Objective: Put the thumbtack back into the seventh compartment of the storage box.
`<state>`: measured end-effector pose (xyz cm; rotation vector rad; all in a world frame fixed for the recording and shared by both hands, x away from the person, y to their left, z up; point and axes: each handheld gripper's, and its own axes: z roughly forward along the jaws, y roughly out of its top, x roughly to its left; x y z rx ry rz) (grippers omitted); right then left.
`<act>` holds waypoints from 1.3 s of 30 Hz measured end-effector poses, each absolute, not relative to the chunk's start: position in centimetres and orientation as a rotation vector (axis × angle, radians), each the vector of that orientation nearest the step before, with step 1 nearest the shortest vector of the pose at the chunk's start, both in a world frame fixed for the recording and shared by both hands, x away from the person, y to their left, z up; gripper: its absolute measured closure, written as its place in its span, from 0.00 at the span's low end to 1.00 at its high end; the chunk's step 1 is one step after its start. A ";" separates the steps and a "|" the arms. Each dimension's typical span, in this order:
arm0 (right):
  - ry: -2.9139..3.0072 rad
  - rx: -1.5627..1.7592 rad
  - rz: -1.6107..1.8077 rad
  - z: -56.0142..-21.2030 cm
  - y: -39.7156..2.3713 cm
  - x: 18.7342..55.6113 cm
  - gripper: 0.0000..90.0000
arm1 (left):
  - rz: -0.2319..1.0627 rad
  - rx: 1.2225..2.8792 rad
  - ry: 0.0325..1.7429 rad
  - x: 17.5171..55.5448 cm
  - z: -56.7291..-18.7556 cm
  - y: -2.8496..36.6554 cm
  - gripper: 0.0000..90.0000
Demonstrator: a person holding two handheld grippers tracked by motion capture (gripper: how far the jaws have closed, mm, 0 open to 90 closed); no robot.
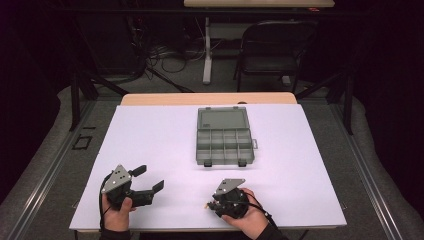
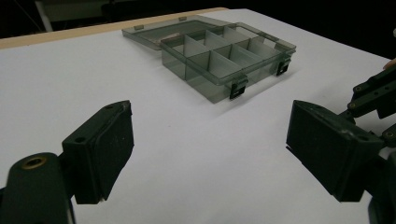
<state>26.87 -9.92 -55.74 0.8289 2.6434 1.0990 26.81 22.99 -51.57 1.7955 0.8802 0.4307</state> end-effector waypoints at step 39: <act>2.625 0.806 1.098 -55.5 -10.2 26.7 0.86 | 0.432 1.801 0.881 26.9 -51.6 23.0 0.17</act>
